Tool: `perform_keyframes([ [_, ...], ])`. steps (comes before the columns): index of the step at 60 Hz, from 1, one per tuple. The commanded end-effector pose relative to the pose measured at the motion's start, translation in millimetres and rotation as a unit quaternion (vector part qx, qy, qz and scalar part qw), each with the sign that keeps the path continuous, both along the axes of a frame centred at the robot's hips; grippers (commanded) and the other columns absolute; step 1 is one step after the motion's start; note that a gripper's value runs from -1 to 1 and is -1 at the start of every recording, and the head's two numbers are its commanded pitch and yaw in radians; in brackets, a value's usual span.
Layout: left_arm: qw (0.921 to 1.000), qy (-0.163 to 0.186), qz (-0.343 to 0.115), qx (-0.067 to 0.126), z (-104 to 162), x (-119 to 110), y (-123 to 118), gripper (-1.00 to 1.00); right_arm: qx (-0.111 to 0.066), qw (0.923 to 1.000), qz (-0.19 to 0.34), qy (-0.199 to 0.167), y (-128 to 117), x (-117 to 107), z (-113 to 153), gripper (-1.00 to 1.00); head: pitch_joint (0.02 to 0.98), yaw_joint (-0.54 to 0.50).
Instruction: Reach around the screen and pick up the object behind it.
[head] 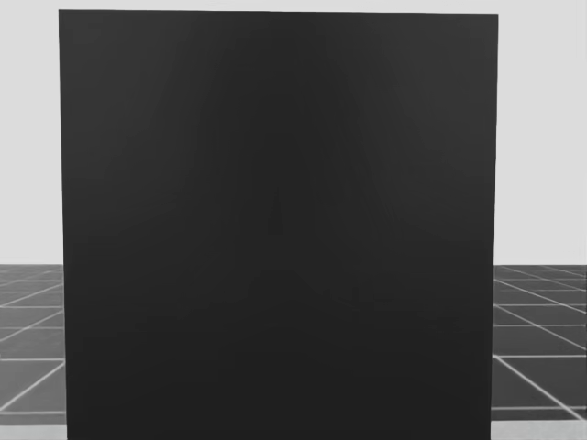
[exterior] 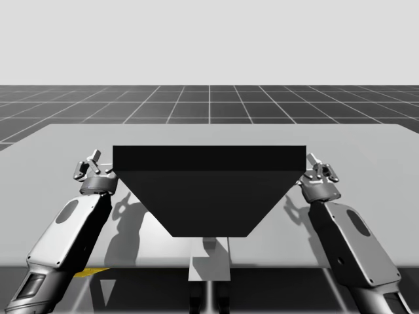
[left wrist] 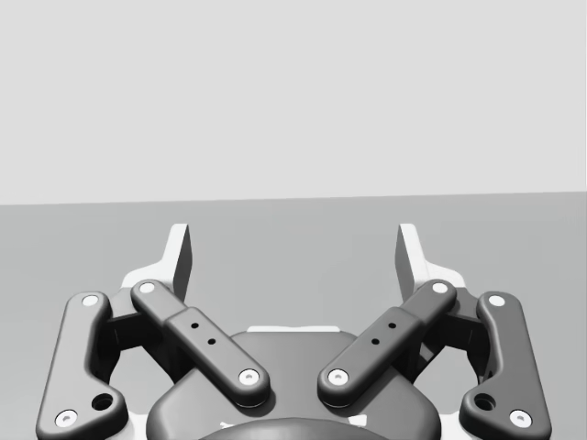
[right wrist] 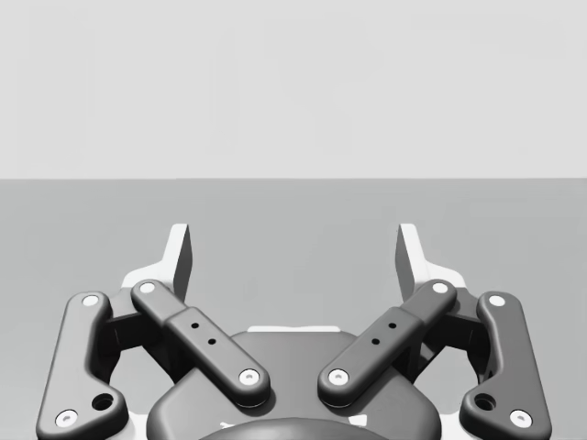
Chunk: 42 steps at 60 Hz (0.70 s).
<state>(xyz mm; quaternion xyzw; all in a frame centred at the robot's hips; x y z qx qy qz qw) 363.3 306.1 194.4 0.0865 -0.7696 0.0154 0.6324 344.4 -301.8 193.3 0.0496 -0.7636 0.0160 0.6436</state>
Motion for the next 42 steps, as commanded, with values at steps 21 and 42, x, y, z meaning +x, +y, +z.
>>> perform_keyframes([
  [21, 0.9932, 0.086, -0.079, -0.001, -7, 0, -5, -1.0, -0.02, 0.9926, 0.106, 0.056, 7, -6, -10, -1.0, 0.052, -0.02],
  [42, 0.9626, 0.117, -0.244, 0.002, 9, -37, -4, -1.0, -0.005, 0.9523, 0.297, 0.069, -8, -23, -3, -1.0, 0.053, -0.03],
])
